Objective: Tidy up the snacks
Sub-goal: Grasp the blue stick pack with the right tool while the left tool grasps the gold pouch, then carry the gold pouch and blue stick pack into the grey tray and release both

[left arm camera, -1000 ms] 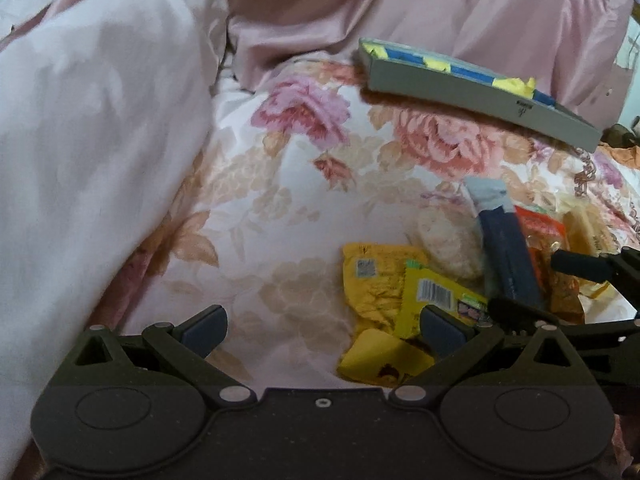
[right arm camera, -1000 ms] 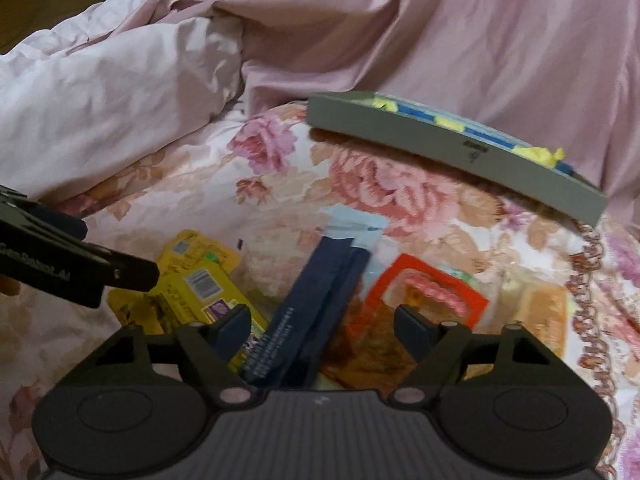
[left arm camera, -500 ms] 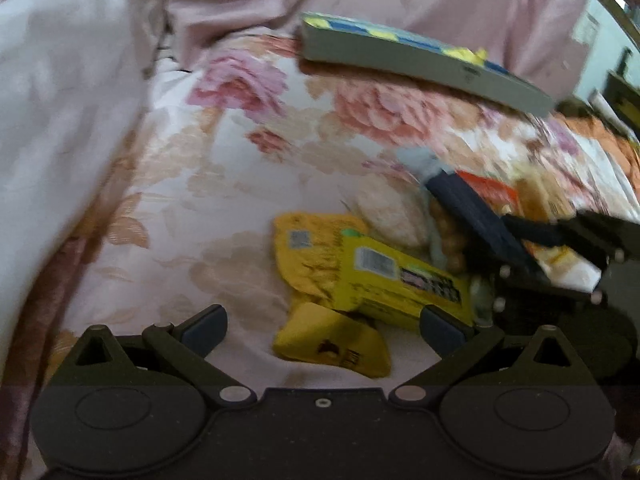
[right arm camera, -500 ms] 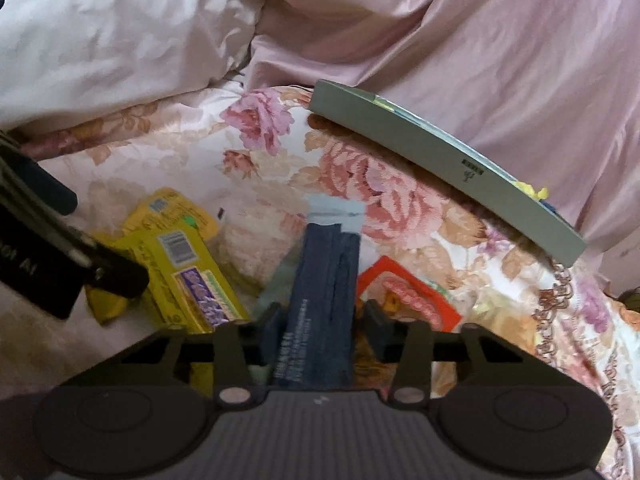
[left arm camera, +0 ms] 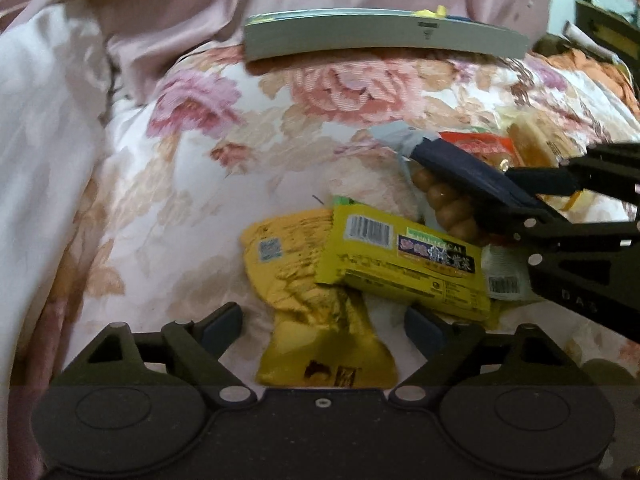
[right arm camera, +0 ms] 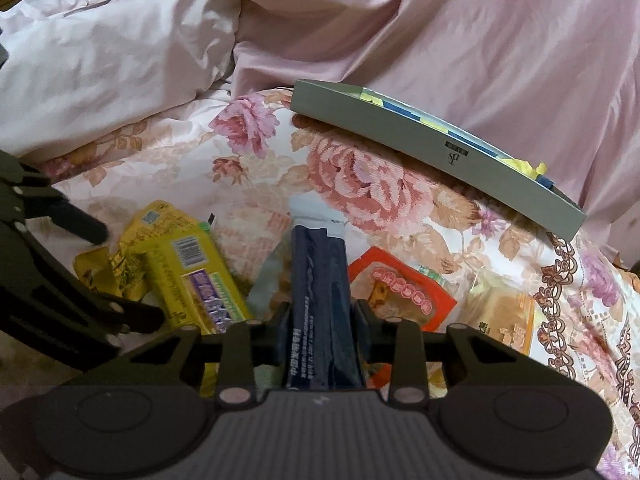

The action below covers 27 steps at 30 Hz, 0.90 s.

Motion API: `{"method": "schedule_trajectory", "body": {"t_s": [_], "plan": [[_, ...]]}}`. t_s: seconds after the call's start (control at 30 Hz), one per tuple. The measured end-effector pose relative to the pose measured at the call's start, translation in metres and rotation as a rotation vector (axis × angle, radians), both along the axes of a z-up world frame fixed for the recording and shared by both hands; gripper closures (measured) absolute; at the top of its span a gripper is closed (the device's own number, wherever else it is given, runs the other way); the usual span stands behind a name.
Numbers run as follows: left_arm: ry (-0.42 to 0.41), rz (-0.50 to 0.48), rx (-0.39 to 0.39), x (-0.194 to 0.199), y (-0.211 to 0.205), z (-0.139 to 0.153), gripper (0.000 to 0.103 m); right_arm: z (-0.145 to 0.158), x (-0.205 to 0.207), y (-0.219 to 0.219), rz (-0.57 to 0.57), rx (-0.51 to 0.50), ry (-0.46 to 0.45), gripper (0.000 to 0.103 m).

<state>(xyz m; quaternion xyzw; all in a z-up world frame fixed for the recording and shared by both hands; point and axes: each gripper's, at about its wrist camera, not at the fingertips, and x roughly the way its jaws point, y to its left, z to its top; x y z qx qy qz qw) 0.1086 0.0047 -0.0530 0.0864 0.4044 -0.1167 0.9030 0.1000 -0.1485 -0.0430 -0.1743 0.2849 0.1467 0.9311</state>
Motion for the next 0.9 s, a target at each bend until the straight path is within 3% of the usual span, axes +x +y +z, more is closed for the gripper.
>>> {"method": "schedule_trajectory", "body": {"t_s": [0.13, 0.47, 0.63, 0.9], "plan": [[-0.01, -0.008, 0.016, 0.0, -0.002, 0.0, 0.02, 0.0, 0.0, 0.0, 0.001, -0.002, -0.001, 0.066], [-0.015, 0.056, -0.036, 0.003, 0.013, 0.005, 0.05, -0.003, -0.002, 0.0, -0.002, 0.0, -0.03, 0.064], [-0.015, 0.096, -0.091, 0.003, 0.019, 0.007, 0.052, -0.008, -0.006, 0.007, 0.009, -0.052, -0.061, 0.062], [-0.069, 0.073, -0.03, -0.003, 0.012, 0.007, 0.053, -0.01, -0.009, 0.007, 0.021, -0.051, -0.088, 0.071]]}}
